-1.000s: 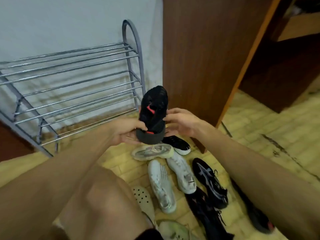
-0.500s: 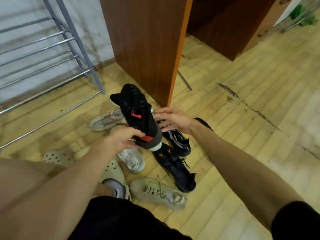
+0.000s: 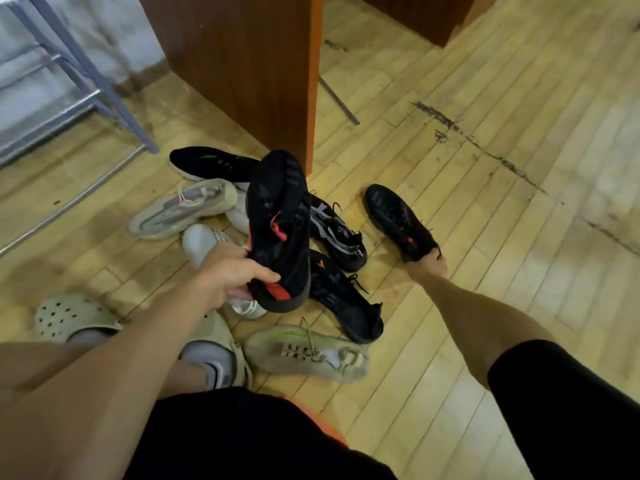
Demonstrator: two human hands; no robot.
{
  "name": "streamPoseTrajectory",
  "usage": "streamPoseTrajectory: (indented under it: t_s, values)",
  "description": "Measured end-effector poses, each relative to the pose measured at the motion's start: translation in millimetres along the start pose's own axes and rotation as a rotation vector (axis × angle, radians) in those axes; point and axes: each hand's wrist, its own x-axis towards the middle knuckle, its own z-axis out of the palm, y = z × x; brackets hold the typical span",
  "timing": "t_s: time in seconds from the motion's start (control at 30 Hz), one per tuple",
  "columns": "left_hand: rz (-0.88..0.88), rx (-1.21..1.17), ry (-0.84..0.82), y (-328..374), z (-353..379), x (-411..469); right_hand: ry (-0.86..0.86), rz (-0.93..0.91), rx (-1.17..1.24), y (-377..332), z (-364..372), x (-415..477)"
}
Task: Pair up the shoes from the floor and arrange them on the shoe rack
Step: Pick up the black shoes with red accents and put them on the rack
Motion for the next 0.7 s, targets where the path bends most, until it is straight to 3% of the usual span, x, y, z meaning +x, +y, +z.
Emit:
streamPoseTrajectory:
  t_s: [0.1, 0.23, 0.33, 0.47, 0.7]
  values:
    - [-0.002, 0.023, -0.015, 5, 8, 0, 0.067, 0.037, 0.073, 1, 11, 4]
    - [-0.014, 0.085, -0.003, 12, 12, 0, 0.172, 0.048, -0.005, 5, 21, -3]
    - [-0.028, 0.103, 0.01, 16, 11, -1, 0.054, 0.118, 0.125, 12, 22, -10]
    - [-0.036, 0.114, 0.037, 14, 9, -1, 0.032, 0.206, 0.33, 15, 12, -8]
    - [-0.042, 0.052, 0.048, 22, 11, -11, -0.418, 0.313, 0.651, 17, 7, -22]
